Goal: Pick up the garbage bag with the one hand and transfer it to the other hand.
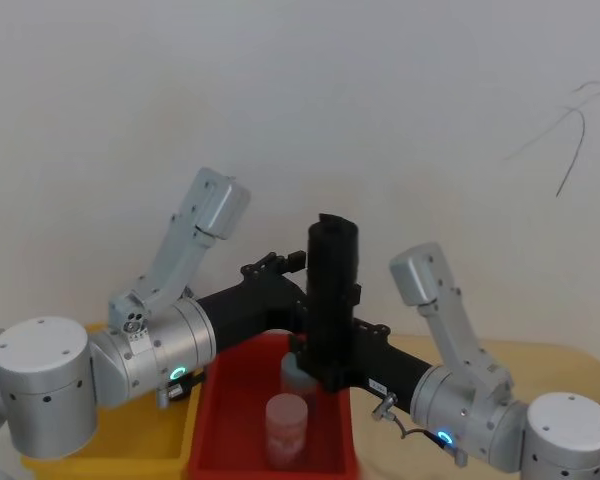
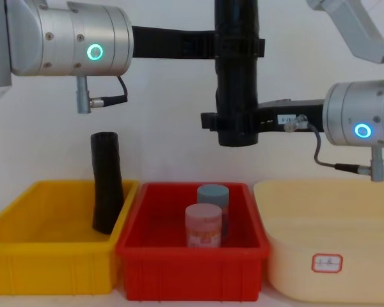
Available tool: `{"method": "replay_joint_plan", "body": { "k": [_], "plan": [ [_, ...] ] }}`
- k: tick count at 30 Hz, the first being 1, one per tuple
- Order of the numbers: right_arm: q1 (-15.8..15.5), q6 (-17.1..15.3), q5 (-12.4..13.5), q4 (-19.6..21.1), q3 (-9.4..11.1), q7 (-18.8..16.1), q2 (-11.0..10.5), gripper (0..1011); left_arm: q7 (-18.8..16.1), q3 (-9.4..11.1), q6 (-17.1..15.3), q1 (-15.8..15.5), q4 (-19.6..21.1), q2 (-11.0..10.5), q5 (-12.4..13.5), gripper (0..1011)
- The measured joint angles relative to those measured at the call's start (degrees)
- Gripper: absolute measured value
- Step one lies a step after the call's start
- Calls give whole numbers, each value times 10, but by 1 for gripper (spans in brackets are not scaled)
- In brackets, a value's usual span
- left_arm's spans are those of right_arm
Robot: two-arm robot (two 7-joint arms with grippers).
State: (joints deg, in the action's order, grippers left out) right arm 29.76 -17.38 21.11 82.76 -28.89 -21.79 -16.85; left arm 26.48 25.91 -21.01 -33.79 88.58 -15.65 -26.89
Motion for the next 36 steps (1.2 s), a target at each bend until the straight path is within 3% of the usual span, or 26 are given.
{"method": "replay_joint_plan", "body": {
  "k": [16, 36],
  "plan": [
    [-25, -4, 2, 22, 47, 46, -4, 547, 0, 0, 0, 0, 0, 0, 0, 1001],
    [-72, -40, -14, 57, 105, 111, -34, 547, -5, 0, 0, 1, 0, -1, 1, 1002]
  ]
}}
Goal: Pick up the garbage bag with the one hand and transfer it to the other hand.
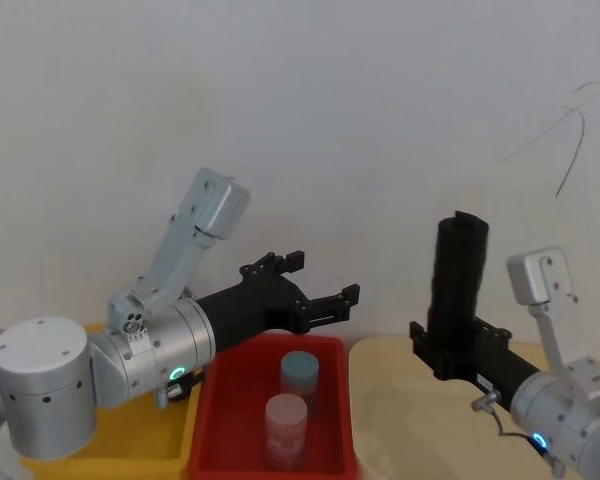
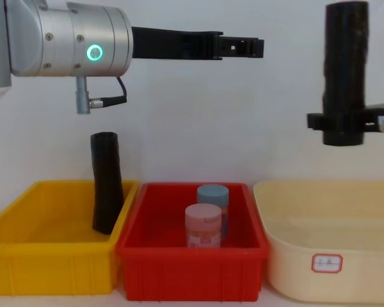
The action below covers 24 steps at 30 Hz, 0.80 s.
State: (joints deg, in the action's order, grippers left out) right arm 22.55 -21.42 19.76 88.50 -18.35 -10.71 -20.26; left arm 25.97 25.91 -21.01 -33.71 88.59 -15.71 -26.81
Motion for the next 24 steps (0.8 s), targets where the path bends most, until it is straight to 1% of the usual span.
{"method": "replay_joint_plan", "body": {
  "k": [3, 9, 16, 24],
  "plan": [
    [-7, -7, -3, 4, 6, 9, -3, 547, -6, 0, 0, 1, 1, 0, 2, 1001],
    [-19, -24, -11, 10, 16, 26, -7, 547, -31, -4, 0, 8, 4, -2, 10, 1001],
    [-29, -41, -18, 13, 24, 45, -7, 547, -68, -10, -3, 18, 7, -3, 23, 1002],
    [-41, -60, -25, 14, 36, 66, -5, 547, -119, -20, -9, 33, 7, -2, 45, 1002]
  ]
}}
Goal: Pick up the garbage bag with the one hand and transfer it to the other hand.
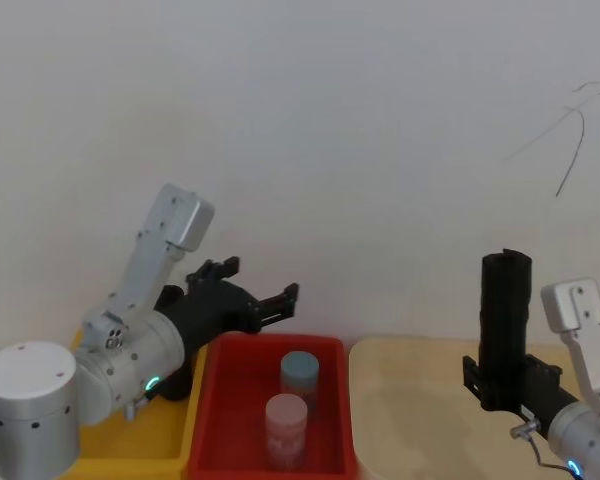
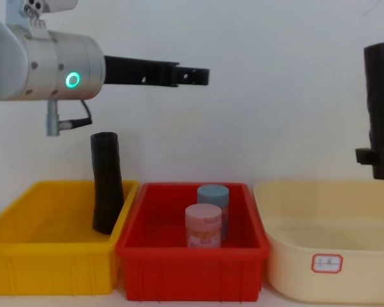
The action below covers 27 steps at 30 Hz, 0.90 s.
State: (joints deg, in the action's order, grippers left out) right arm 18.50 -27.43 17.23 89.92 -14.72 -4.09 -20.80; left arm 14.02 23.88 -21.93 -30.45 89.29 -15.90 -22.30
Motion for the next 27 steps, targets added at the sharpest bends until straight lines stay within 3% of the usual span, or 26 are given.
{"method": "replay_joint_plan", "body": {
  "k": [9, 14, 18, 20, 27],
  "plan": [
    [-11, -23, -7, -1, 15, 23, 0, 547, -57, -12, -8, 18, -5, 2, 26, 1001],
    [-16, -35, -12, -5, 22, 34, 0, 553, -73, -16, -10, 25, -9, 3, 35, 1002],
    [-18, -39, -14, -6, 26, 38, 0, 642, -83, -19, -12, 29, -11, 2, 42, 1001],
    [-19, -41, -15, -7, 27, 41, 0, 749, -86, -20, -12, 31, -11, 2, 43, 1002],
    [-22, -47, -18, -9, 31, 47, -1, 901, -95, -23, -13, 34, -14, 2, 49, 1002]
  ]
}}
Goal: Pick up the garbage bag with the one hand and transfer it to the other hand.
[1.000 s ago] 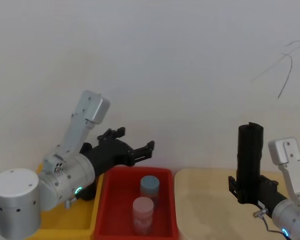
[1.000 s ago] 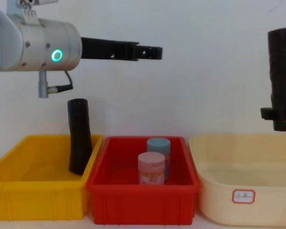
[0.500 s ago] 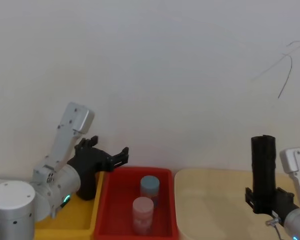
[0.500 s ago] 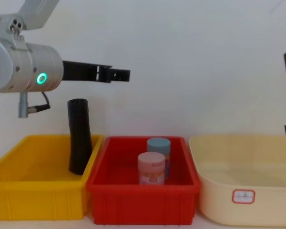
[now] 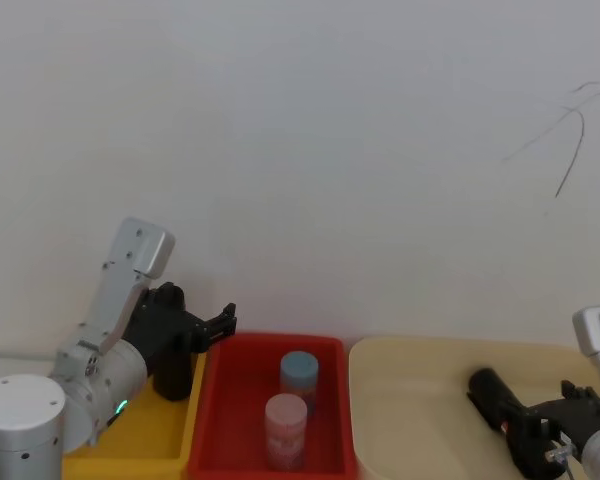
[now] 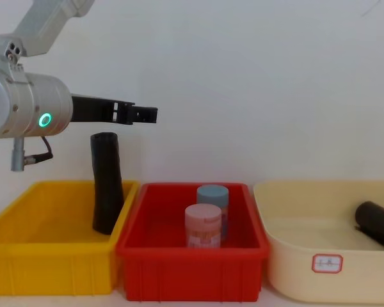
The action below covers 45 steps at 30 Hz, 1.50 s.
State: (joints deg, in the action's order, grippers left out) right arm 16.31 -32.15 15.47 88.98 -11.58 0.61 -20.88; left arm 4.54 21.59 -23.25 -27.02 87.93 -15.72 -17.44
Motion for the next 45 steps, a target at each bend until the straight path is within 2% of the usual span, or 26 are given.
{"method": "replay_joint_plan", "body": {
  "k": [4, 16, 22, 33, 39, 45],
  "plan": [
    [-1, -2, -1, -1, 1, 1, 0, 1001, -3, -1, -1, 2, -1, 0, 2, 1002],
    [-2, -5, -2, -2, 3, 4, 0, 1001, -8, -2, -1, 4, -2, -1, 5, 1001],
    [2, -6, -5, -1, -4, -3, -1, 1002, -10, -3, -2, 4, -2, -1, 6, 1001],
    [30, -11, -24, -8, -48, -37, 0, 1001, -11, -3, -2, 5, -3, -1, 6, 1002],
    [59, -23, -42, -26, -89, -58, 12, 1001, -11, -3, -2, 5, -3, -1, 7, 1002],
    [86, -35, -55, -52, -117, -70, 25, 1001, -11, -3, -2, 5, -3, -1, 7, 1001]
  ]
}}
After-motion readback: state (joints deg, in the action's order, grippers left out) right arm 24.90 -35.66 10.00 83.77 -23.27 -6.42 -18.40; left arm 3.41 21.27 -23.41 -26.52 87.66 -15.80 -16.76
